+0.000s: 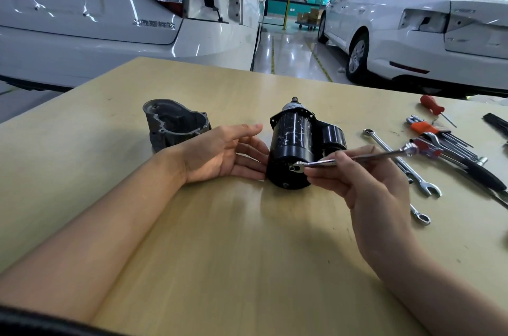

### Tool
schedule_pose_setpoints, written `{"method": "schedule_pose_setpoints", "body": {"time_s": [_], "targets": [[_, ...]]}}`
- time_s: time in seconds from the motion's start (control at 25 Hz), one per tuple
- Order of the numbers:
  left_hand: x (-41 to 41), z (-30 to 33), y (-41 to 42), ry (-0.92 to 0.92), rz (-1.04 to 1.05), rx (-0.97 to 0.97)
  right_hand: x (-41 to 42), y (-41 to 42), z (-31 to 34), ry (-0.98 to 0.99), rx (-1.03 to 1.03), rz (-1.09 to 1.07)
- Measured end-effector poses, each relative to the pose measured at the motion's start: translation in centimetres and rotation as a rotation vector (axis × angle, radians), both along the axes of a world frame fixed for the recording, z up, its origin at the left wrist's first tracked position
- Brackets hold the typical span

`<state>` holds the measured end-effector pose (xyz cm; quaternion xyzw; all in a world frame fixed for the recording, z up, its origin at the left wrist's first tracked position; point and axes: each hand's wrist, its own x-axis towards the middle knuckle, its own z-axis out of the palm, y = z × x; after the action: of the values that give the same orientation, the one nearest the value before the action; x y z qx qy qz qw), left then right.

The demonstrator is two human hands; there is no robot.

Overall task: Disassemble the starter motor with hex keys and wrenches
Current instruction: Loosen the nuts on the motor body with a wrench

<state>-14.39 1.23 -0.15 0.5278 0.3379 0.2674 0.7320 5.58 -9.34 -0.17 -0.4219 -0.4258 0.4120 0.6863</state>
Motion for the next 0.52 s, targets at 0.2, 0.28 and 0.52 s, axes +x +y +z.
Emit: {"method": "schedule_pose_setpoints", "body": {"time_s": [0.2, 0.28, 0.52], "targets": [[0.1, 0.1, -0.2, 0.007, 0.022, 0.006, -1.0, 0.2, 0.7, -0.483, 0.31, -0.07], [0.2, 0.2, -0.4, 0.004, 0.031, 0.015, -1.6, 0.7, 1.5, -0.828, 0.484, -0.123], [0.2, 0.5, -0.6, 0.066, 0.091, -0.02, -5.4, 1.6, 2.6, -1.833, 0.592, 0.147]]}}
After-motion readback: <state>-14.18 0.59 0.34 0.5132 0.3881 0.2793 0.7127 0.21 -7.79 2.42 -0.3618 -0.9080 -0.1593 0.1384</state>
